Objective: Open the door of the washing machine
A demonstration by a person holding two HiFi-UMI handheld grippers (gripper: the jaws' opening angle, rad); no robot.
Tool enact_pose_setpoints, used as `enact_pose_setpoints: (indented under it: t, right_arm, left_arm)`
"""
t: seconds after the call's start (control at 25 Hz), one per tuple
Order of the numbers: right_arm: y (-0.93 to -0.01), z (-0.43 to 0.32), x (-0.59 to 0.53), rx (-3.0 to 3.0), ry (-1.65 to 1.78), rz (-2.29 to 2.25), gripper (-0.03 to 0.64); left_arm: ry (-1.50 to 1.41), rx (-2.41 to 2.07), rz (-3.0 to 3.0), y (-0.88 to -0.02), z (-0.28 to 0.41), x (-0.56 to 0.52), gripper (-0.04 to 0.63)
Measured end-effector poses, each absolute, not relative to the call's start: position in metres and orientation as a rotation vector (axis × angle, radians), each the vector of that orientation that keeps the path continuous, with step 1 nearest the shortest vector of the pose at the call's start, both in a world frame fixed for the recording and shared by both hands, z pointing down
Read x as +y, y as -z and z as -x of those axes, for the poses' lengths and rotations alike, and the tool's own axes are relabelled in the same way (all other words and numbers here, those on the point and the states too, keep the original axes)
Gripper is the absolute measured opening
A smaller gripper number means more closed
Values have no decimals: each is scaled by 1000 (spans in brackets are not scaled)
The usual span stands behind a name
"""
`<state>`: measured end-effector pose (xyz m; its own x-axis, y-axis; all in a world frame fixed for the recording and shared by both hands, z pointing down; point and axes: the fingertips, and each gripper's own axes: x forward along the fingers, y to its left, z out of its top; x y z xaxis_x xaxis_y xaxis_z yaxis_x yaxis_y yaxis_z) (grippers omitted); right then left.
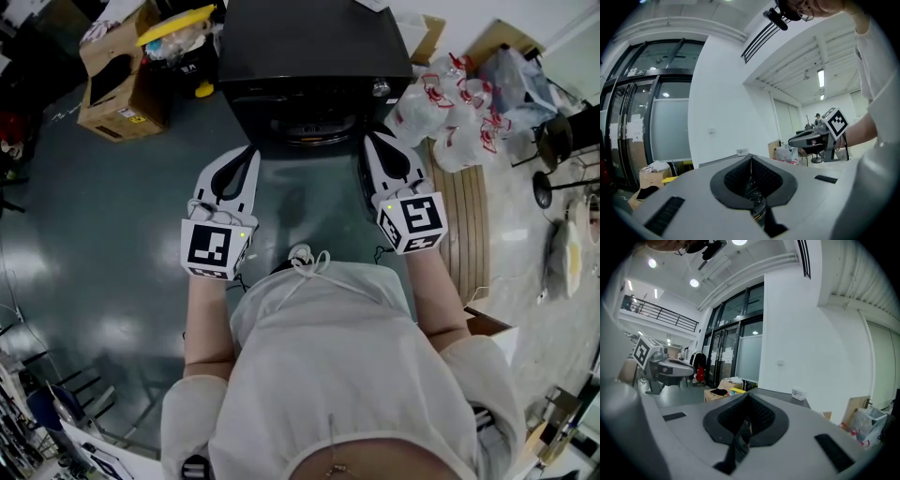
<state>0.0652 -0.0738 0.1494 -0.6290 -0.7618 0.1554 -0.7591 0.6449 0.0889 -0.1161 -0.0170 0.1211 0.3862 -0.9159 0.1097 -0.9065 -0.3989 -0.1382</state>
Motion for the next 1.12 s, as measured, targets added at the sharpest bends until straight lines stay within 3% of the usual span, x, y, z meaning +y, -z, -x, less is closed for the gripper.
enact_pose_setpoints:
  t: [1.12]
  right_arm:
    - [-139,-87,-59,-2703,69,-1304,0]
  left_arm:
    - [185,1705,2566,-108,95,-9,21]
